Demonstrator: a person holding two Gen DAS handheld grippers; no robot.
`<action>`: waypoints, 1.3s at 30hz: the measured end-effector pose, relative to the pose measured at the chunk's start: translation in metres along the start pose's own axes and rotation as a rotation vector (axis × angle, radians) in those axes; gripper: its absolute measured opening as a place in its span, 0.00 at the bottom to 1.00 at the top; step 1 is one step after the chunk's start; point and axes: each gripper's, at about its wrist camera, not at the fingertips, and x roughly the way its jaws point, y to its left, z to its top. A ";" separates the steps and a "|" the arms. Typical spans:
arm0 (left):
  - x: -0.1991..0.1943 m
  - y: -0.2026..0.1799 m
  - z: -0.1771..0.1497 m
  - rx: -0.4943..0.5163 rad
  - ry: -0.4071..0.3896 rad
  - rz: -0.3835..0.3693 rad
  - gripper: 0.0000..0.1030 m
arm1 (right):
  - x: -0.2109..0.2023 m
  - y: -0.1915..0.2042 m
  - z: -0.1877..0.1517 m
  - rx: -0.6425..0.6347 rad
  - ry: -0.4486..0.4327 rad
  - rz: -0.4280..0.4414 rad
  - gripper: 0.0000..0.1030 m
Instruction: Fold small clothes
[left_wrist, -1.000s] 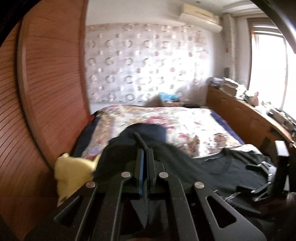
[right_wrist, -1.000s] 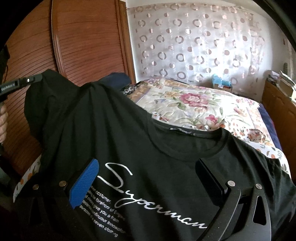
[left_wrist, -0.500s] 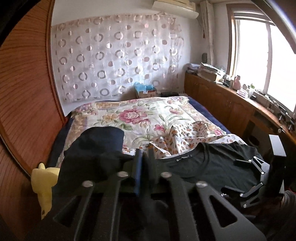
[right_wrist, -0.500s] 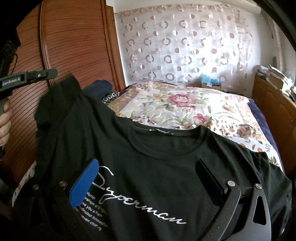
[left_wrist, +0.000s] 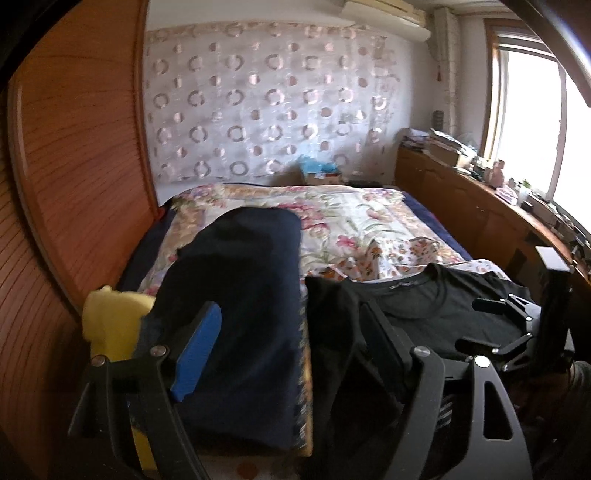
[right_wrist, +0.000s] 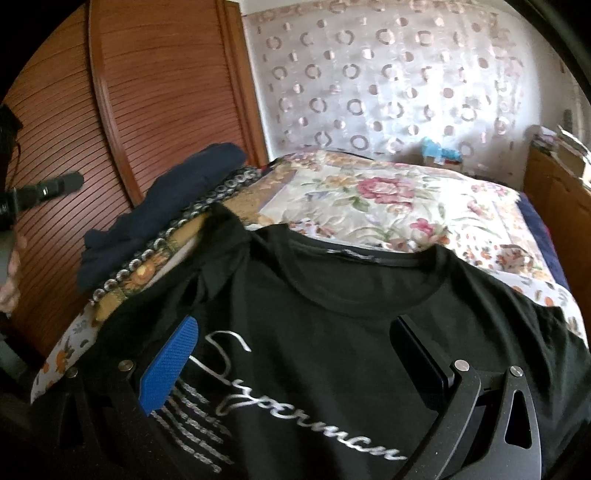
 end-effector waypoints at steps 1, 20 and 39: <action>0.000 0.002 -0.003 -0.008 0.002 0.003 0.76 | 0.002 0.002 0.001 -0.008 0.004 0.005 0.98; -0.006 0.006 -0.012 -0.015 -0.003 0.021 0.76 | 0.108 0.023 0.045 -0.140 0.176 0.197 0.40; 0.005 -0.020 -0.013 0.032 0.006 -0.010 0.76 | 0.053 -0.039 0.057 -0.028 0.026 0.091 0.02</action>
